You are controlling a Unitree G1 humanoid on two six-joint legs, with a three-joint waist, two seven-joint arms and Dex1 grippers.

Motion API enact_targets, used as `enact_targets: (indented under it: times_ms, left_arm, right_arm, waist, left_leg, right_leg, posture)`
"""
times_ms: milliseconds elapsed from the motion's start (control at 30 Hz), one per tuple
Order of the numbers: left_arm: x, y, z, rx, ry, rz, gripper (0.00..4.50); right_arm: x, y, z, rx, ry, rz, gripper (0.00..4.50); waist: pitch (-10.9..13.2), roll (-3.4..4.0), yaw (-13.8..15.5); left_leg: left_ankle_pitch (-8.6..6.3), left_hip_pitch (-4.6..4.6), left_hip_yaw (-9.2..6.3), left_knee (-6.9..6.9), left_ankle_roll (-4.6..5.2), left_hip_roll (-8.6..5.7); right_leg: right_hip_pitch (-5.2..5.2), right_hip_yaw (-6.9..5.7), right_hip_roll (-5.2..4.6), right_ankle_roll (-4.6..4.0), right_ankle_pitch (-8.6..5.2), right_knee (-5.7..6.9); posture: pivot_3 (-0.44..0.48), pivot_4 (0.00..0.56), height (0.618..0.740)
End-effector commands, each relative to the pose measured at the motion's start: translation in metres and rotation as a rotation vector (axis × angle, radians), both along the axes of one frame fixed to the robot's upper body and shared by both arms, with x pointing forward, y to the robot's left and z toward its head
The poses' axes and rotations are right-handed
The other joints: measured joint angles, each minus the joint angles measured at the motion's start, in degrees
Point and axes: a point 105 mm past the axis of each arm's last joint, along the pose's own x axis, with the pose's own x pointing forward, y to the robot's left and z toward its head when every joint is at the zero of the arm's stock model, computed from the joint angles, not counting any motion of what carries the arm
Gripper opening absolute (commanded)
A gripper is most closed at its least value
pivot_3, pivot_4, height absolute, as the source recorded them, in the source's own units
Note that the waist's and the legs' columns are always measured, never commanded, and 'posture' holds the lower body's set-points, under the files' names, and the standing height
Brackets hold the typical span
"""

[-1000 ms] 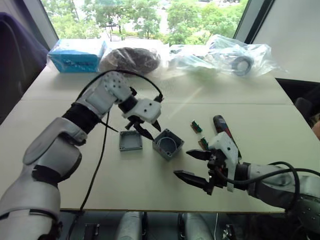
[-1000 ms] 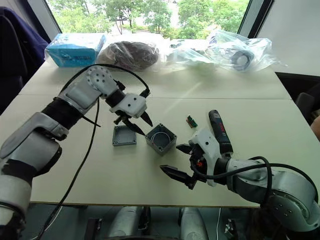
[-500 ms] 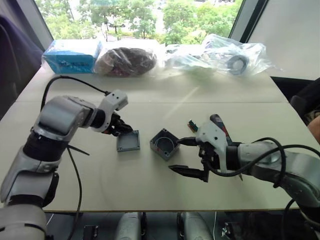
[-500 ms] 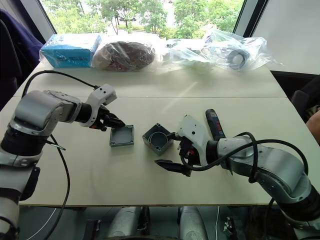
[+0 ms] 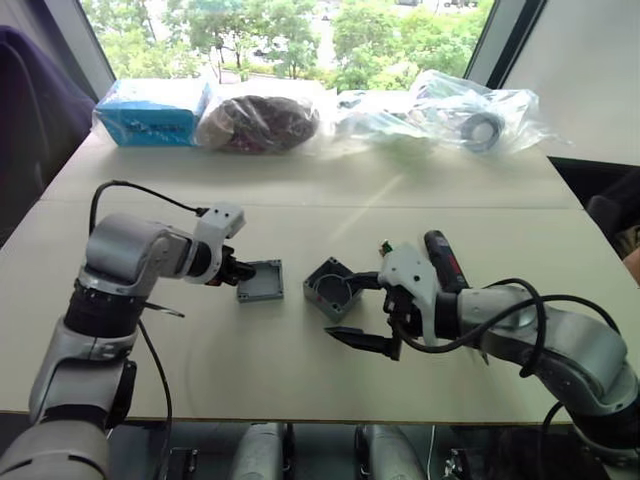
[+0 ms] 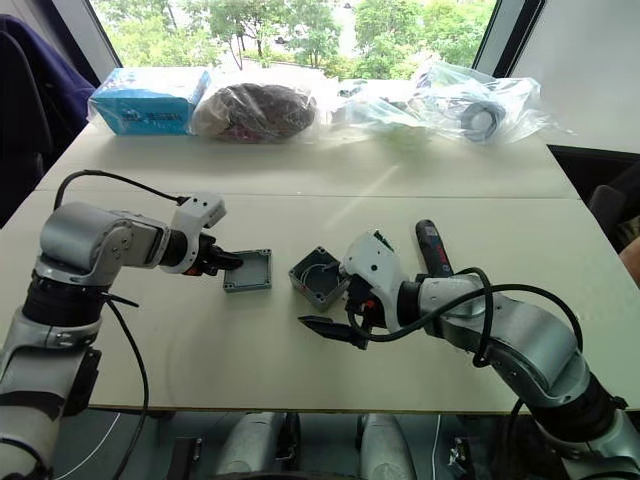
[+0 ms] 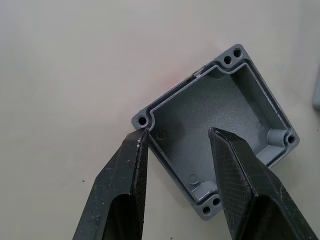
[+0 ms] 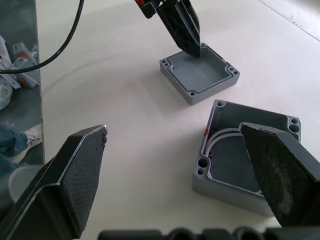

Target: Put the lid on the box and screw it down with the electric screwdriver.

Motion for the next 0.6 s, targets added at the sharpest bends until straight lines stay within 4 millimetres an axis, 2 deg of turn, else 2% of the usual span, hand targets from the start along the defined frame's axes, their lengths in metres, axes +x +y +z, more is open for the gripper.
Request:
enact_targets:
  times_ms: [33, 200, 433, 533, 600]
  left_arm:
    - [0.002, 0.005, -0.013, 0.034, 0.038, 0.057, 1.92]
    - [0.005, -0.001, -0.022, 0.044, 0.061, 0.068, 1.92]
    - [0.013, -0.004, 0.010, 0.020, -0.052, 0.047, 1.92]
    - [0.011, -0.002, 0.027, 0.037, -0.097, 0.019, 2.56]
    - [0.011, 0.000, 0.033, 0.045, -0.115, 0.016, 3.17]
  right_arm:
    - [-0.003, -0.001, 0.009, 0.012, -0.053, -0.011, 4.50]
    - [-0.003, -0.002, 0.010, 0.014, -0.056, -0.034, 4.50]
    - [-0.003, -0.005, 0.009, 0.020, -0.050, -0.062, 4.50]
    - [-0.003, -0.005, 0.008, 0.030, -0.048, -0.067, 4.50]
    - [-0.003, -0.005, 0.008, 0.033, -0.047, -0.067, 4.50]
  waist:
    - [-0.06, 0.00, -0.02]
    - [-0.18, 0.04, 0.04]
    - [-0.17, 0.02, 0.01]
    - [-0.14, -0.03, -0.14]
    - [-0.14, -0.03, -0.15]
  left_leg:
    - [0.00, 0.03, 0.00, 0.00, 0.00, 0.00]
    - [0.00, 0.38, -0.02, -0.04, 0.00, 0.00]
    - [-0.01, 0.71, -0.03, -0.14, -0.01, 0.06]
    - [-0.01, 0.60, -0.03, -0.16, -0.01, 0.06]
    - [-0.01, 0.36, -0.02, -0.16, -0.02, 0.07]
  right_leg:
    - [0.02, 0.01, -0.01, 0.00, 0.00, 0.00]
    - [0.33, 0.00, -0.02, -0.03, 0.01, 0.03]
    - [0.61, 0.01, -0.08, -0.06, 0.00, 0.01]
    - [0.47, 0.02, -0.08, -0.06, 0.00, 0.01]
    - [0.24, 0.02, -0.07, -0.06, 0.00, 0.03]
  posture:
    - [0.000, 0.150, 0.740]
    - [0.000, 0.150, 0.740]
    - [0.000, 0.150, 0.740]
    - [0.000, 0.150, 0.740]
    - [0.000, 0.150, 0.740]
